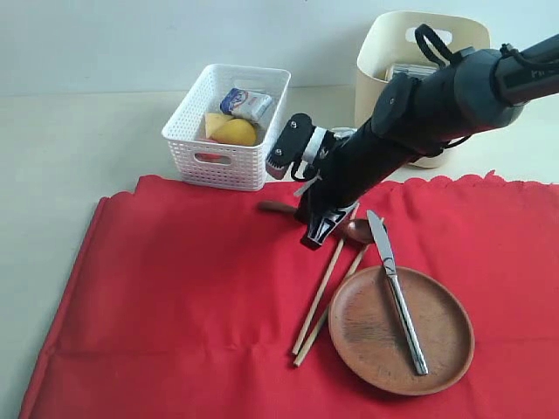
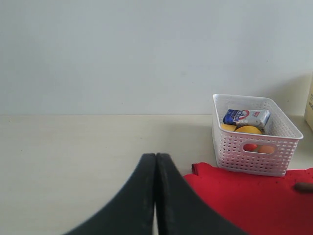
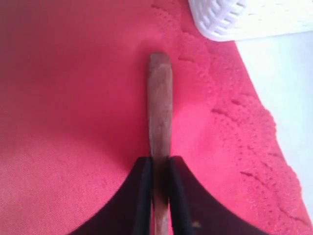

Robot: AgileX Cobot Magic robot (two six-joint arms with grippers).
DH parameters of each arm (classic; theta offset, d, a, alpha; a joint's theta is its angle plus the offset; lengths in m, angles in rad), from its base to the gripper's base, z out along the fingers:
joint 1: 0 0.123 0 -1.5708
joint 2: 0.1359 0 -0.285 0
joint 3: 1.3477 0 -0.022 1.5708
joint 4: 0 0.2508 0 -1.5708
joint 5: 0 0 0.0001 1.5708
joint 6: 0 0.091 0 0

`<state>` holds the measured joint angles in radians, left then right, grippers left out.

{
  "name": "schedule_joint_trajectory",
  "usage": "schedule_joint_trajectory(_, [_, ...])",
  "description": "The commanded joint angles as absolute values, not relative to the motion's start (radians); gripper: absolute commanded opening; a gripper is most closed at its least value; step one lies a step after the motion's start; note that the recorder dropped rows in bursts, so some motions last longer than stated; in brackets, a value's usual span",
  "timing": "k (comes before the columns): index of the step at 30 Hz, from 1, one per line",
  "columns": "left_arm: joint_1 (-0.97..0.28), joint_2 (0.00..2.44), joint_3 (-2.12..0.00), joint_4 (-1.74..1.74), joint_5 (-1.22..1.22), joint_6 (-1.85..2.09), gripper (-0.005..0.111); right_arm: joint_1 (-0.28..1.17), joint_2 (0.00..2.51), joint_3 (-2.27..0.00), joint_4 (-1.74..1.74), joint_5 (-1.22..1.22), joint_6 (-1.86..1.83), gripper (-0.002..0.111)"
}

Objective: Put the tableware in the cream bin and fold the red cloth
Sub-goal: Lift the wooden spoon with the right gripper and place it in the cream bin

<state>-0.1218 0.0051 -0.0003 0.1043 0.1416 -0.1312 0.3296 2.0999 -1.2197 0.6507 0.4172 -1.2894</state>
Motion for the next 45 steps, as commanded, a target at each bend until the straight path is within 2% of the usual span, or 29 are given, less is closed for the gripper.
schedule_joint_trajectory(1, [-0.129,0.000,0.000,0.101,0.137,-0.131,0.001,0.331,2.089,-1.226,0.656,0.430,-1.296,0.000])
schedule_joint_trajectory(30, [-0.129,0.000,0.000,0.101,0.137,-0.131,0.001,0.331,1.714,-1.226,0.768,0.426,-1.245,0.000])
schedule_joint_trajectory(34, [-0.129,0.000,0.000,0.101,0.137,-0.131,0.001,0.329,1.668,-1.226,0.766,0.371,-1.232,0.000])
schedule_joint_trajectory(45, [-0.129,0.000,0.000,0.101,0.137,-0.133,0.001,0.265,1.643,-1.226,0.768,0.016,-1.043,0.000])
